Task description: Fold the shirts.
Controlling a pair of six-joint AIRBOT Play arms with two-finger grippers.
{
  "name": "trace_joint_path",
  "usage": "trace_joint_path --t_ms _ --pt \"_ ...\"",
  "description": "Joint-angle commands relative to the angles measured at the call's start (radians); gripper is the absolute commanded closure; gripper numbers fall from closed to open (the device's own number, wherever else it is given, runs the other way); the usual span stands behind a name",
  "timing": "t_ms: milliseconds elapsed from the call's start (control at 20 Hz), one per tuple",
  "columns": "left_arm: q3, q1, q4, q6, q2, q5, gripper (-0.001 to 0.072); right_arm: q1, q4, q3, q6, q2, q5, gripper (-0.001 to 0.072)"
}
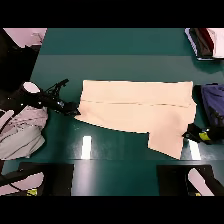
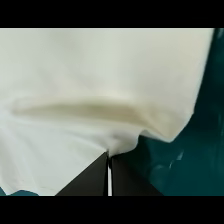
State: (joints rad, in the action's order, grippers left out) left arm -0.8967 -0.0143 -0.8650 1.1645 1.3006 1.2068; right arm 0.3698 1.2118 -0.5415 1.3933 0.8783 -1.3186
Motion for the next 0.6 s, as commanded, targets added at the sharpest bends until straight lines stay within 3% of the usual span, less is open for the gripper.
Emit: trace_joint_path --t_ms 0,200,350,450,550 --pt "0.0 0.0 -0.109 0.014 -0.083 0.08 0.0687 -0.006 0.094 -0.086 0.002 -0.097 -0.177 0.0692" --pt "0.082 0.0 -0.236 0.044 -0.285 0.208 0.0687 -0.006 0.101 -0.1 0.002 -0.261 -0.308 0.0693" --pt "0.167 0.0 -0.229 0.097 -0.397 0.303 0.0686 -0.006 0.098 -0.1 0.001 -0.362 -0.323 0.0693" --pt "0.161 0.0 -0.208 0.124 -0.416 0.277 0.0685 -0.007 0.091 -0.1 0.0 -0.39 -0.285 0.0693" --pt "0.134 0.0 -0.174 0.149 -0.411 0.161 0.0686 -0.007 0.036 -0.101 -0.009 -0.37 -0.221 0.0693"
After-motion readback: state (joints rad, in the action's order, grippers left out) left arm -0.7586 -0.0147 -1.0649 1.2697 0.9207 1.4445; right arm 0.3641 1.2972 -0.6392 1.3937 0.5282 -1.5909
